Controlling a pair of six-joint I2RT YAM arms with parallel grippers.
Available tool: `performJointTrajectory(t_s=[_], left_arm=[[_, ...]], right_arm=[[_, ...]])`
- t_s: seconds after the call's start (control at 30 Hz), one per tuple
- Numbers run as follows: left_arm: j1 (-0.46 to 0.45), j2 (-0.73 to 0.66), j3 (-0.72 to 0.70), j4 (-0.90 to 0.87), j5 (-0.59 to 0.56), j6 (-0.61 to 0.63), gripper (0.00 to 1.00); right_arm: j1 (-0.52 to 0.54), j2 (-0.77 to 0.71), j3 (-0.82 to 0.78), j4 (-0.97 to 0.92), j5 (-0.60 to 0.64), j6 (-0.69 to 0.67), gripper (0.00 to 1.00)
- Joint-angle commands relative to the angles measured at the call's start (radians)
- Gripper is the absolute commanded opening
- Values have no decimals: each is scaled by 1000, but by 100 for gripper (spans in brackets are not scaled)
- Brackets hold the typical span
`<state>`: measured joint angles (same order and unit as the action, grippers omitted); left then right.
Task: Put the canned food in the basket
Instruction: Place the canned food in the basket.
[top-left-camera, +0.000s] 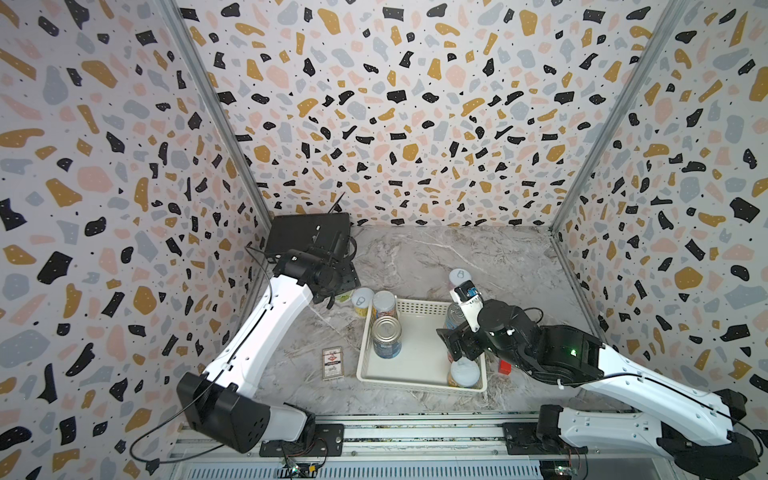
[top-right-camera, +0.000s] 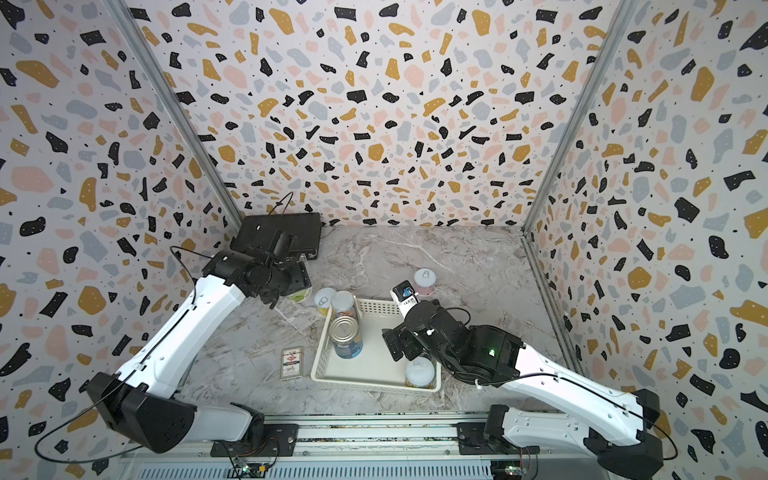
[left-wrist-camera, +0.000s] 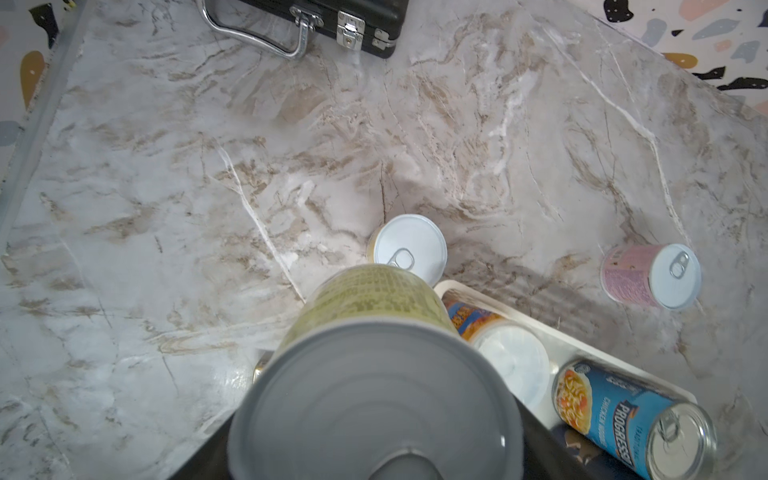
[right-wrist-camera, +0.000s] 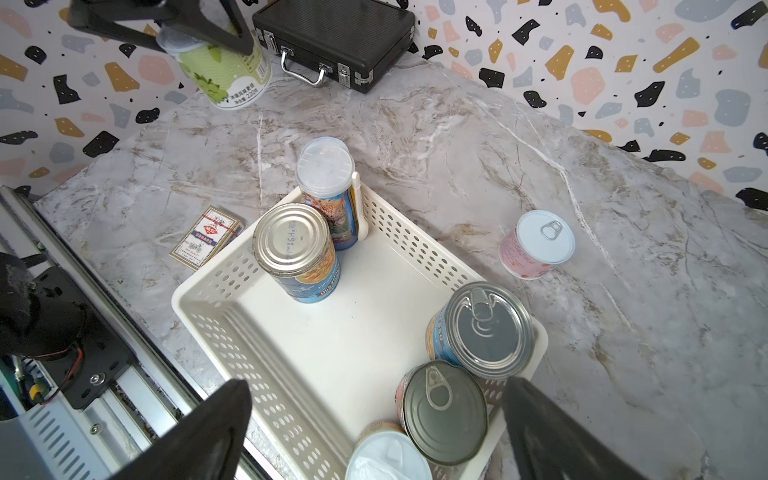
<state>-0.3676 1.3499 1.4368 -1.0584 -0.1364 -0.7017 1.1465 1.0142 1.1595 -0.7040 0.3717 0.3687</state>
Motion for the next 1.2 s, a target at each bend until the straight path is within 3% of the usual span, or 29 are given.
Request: performJointTrajectory(t_s=[0.0, 0.13, 0.53, 0.83, 1.17], left_arm=[[-28, -98, -74, 64, 42, 13, 42], [-105, -204, -172, 120, 31, 45, 43], [-360, -276, -304, 147, -30, 45, 41], [-425, -274, -428, 245, 3, 18, 41], [-490, -280, -466, 246, -2, -3, 39]], right_arm=[[-3, -17, 9, -6, 25, -8, 100], [-3, -16, 8, -6, 35, -9, 100], [-3, -19, 3, -6, 52, -11, 100], [-3, -28, 0, -6, 55, -9, 100], [-3, -28, -6, -6, 58, -9, 100]])
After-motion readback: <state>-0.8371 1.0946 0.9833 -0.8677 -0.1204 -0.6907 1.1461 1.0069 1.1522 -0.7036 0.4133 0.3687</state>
